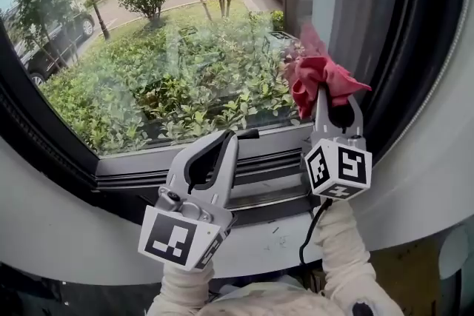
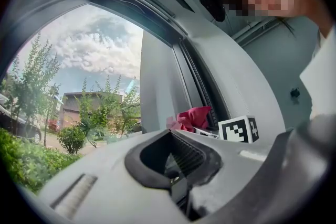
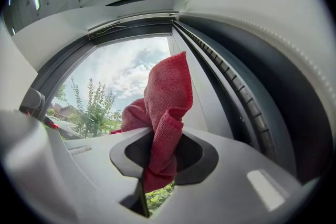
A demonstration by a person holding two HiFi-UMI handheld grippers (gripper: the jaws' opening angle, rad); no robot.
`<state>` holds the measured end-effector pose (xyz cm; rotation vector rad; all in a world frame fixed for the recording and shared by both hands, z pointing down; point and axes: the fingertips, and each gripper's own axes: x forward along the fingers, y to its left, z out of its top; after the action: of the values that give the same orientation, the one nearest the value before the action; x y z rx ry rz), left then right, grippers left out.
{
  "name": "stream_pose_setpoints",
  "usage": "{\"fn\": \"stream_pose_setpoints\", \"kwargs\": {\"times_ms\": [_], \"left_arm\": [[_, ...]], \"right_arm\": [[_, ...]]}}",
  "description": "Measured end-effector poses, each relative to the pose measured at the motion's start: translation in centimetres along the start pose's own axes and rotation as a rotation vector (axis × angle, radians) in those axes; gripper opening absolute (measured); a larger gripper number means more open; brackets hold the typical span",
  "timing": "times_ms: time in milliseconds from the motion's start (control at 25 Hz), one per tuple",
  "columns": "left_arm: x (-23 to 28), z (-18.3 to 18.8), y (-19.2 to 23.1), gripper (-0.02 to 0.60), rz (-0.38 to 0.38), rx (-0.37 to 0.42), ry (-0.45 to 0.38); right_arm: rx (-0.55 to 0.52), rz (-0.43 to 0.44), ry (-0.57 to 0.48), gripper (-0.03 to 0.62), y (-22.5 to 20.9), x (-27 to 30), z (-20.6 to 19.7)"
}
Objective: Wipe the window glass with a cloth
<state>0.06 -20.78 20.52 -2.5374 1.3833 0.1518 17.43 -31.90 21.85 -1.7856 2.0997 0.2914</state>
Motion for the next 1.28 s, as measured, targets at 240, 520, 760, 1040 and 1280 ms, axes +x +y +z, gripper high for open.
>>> {"fn": "stream_pose_setpoints", "kwargs": {"times_ms": [240,520,760,1040,1280], "left_arm": [[-2.6,0.1,2.2,0.0,0.029,0.001,0.011],[-7.0,0.4,6.3,0.0,0.062,0.003,0.001],[-10.3,0.8,10.2,0.0,0.061,0.004,-0.002],[-13.2,1.6,14.2,0.0,0.053,-0.004,-0.03],[-14.8,2.1,16.5,0.0,0.063,-0.019,-0.055]], "right_arm": [[-0.025,0.027,0.019,0.106,4.6,-0.1,-0.2],[-0.019,0.076,0.028,0.106,12.6,0.3,0.1],[-0.025,0.096,0.012,0.104,19.1,0.6,0.7],[-0.045,0.129,-0.016,0.104,26.2,0.7,1.8],[-0.089,0.195,-0.027,0.106,31.9,1.0,2.6]]}}
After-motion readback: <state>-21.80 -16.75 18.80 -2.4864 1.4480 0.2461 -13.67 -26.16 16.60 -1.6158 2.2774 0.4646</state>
